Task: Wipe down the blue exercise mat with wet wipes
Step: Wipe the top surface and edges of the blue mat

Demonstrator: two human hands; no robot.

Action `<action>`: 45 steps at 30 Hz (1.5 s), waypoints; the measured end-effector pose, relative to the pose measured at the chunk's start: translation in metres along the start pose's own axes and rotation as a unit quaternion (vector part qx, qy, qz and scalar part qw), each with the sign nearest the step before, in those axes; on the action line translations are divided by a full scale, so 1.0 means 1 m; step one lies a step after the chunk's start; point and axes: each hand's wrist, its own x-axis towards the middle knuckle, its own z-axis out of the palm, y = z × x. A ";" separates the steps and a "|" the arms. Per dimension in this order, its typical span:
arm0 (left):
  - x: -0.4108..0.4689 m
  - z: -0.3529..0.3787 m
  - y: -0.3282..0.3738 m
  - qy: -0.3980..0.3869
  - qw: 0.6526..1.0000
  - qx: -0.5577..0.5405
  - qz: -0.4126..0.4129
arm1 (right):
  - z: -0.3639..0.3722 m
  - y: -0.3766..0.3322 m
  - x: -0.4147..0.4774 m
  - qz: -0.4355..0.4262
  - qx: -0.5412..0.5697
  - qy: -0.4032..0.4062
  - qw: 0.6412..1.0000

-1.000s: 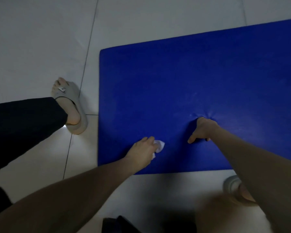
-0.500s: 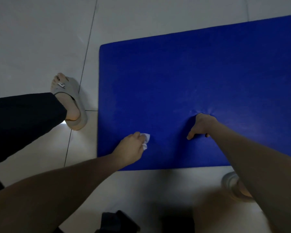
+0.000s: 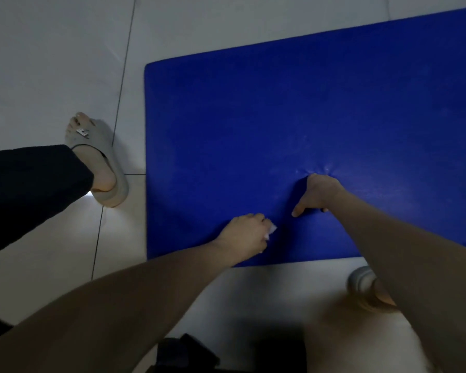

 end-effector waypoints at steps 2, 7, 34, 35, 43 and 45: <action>-0.017 -0.004 -0.028 -0.013 1.000 -0.001 -0.001 | 0.000 -0.001 0.001 -0.002 0.003 -0.006 1.000; -0.081 -0.007 -0.109 -0.016 0.995 -0.026 -0.093 | 0.001 0.000 0.002 -0.001 0.001 -0.002 1.000; -0.047 0.006 -0.053 -0.049 0.999 0.018 0.011 | 0.005 0.003 0.002 -0.006 -0.004 0.019 1.000; -0.060 0.005 -0.069 -0.042 0.999 0.015 -0.005 | 0.005 0.003 0.002 -0.006 -0.003 0.019 1.000; -0.097 0.003 -0.097 0.053 0.981 -0.039 -0.181 | 0.027 0.020 0.000 -0.025 0.017 0.081 0.996; -0.090 0.000 -0.084 0.077 0.971 -0.071 -0.214 | 0.036 0.027 -0.007 -0.041 0.028 0.088 0.995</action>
